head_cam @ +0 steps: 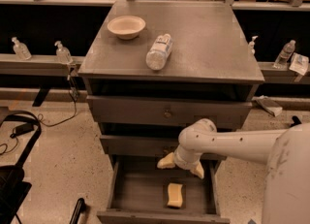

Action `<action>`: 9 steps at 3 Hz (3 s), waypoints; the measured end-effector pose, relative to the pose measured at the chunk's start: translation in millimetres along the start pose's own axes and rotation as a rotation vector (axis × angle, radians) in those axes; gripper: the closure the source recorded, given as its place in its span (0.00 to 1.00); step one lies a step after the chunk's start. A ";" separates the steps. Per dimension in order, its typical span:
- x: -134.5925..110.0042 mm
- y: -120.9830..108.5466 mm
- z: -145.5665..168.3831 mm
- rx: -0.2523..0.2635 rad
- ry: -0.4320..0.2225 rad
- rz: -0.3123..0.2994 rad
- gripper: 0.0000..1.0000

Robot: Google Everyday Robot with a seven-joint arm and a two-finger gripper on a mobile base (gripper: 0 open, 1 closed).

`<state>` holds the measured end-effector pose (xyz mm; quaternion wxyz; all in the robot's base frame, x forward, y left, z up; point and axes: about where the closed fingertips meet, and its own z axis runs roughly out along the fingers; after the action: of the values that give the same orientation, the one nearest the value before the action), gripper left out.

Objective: Pick sponge from bottom drawer and place on counter

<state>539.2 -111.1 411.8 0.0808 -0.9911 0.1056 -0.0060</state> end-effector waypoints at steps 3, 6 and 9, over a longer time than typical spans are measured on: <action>-28.7 29.0 122.7 0.059 0.062 -0.165 0.00; -36.1 49.9 245.3 0.041 -0.164 -0.122 0.00; 10.1 29.6 302.5 0.102 -0.016 -0.104 0.21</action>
Offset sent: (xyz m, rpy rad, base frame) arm -0.0408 -0.0033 -0.1670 0.0823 -0.1499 0.2024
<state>551.8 -93.7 108.4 0.1315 -0.9899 0.0528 -0.0075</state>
